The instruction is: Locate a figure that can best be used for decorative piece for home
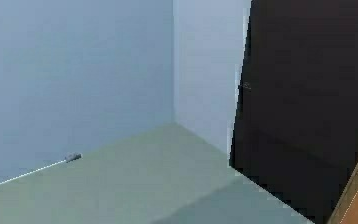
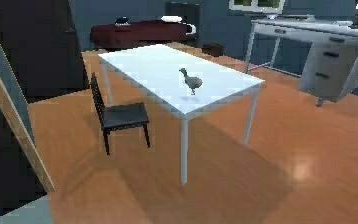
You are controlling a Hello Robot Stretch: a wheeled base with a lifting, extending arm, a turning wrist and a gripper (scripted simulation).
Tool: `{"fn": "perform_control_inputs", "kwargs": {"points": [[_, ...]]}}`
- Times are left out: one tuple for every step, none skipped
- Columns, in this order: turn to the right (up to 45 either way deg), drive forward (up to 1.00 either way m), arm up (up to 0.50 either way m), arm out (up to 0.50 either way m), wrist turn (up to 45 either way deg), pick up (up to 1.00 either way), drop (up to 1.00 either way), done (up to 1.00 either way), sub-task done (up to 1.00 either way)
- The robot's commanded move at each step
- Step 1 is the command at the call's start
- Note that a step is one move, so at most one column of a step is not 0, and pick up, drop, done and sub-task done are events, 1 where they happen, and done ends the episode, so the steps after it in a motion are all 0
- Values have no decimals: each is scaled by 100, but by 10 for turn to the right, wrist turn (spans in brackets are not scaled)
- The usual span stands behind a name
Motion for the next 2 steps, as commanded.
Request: {"fn": "perform_control_inputs", "kwargs": {"points": [[450, 0, 0, 0, 0, 0, 0, 0, 0], [90, 0, 0, 0, 0, 0, 0, 0, 0]]}}
